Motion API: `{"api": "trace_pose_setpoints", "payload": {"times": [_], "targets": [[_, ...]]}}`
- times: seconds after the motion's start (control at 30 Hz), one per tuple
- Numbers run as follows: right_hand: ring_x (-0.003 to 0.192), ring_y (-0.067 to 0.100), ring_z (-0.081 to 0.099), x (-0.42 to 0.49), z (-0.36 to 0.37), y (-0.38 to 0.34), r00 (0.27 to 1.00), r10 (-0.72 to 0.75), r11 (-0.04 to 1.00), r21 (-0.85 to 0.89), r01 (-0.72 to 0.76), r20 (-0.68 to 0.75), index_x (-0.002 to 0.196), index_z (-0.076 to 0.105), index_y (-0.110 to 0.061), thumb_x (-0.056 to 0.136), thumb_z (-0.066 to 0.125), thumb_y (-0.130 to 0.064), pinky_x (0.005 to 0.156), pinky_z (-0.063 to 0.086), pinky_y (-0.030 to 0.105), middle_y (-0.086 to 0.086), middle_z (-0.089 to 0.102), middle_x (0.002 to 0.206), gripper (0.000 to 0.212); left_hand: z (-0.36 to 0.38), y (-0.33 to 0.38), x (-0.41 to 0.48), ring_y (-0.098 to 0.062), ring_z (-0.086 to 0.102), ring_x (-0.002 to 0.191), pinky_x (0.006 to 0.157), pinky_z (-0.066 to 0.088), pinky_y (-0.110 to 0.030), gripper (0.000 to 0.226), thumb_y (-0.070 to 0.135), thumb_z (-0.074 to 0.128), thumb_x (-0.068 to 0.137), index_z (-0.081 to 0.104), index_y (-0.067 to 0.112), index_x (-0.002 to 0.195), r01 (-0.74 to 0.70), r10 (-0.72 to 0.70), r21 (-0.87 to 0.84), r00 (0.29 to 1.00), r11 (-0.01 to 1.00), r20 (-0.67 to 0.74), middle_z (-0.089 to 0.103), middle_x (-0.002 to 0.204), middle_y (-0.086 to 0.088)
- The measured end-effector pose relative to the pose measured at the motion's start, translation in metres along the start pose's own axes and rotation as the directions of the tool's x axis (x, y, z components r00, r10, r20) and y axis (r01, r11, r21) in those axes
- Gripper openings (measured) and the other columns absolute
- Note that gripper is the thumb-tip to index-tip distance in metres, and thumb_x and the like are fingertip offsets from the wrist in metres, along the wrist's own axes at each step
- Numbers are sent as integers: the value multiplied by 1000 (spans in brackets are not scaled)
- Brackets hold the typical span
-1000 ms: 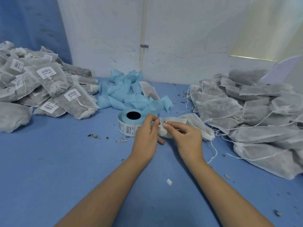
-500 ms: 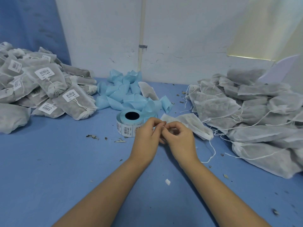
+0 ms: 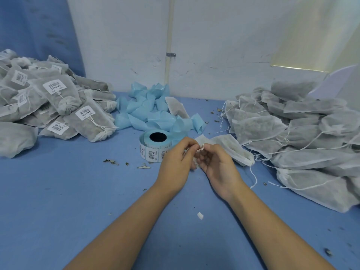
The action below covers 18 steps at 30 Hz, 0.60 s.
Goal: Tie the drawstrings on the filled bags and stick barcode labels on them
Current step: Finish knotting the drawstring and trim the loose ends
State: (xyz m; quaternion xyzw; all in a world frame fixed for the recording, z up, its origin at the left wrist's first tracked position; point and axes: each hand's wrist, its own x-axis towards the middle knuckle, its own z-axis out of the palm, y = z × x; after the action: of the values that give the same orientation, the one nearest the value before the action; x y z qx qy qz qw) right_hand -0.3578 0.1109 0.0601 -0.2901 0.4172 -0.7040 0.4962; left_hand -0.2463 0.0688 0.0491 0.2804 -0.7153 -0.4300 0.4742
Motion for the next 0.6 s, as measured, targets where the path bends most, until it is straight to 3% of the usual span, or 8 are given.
{"api": "trace_pose_setpoints", "payload": {"times": [0.13,0.23,0.4,0.6], "targets": [[58,6,53,1,2,4,995,-58,998,-7,58,-84,69,57,-11,89,53,-4,63,49,18,-2,55,62,21,-1,0,1,-2,53,54,56,45,-14,19,18,55,94,60,29,80,29,-30,-30,999,999,-22,60,67,13],[60,5,51,3,0,4,990,-75,996,34,79,-116,71,55,-12,87,55,-2,66,48,18,-3,56,64,19,-1,0,2,4,53,65,61,40,-8,20,22,60,92,63,35,78,36,-36,-2,999,999,-31,61,71,23],[56,6,47,5,-1,4,979,-36,985,157,68,-202,70,56,-11,87,57,-2,62,48,17,-2,53,63,19,-2,-4,4,-2,62,86,83,50,-29,14,25,66,88,71,36,82,82,-81,11,994,997,-71,69,85,15],[56,8,45,3,-1,3,984,-17,981,188,50,-175,67,52,-11,89,53,-4,60,47,19,-1,48,60,23,-1,-3,4,-5,64,87,85,52,-33,9,24,68,86,76,28,88,114,-112,17,990,993,-88,69,84,14]]}}
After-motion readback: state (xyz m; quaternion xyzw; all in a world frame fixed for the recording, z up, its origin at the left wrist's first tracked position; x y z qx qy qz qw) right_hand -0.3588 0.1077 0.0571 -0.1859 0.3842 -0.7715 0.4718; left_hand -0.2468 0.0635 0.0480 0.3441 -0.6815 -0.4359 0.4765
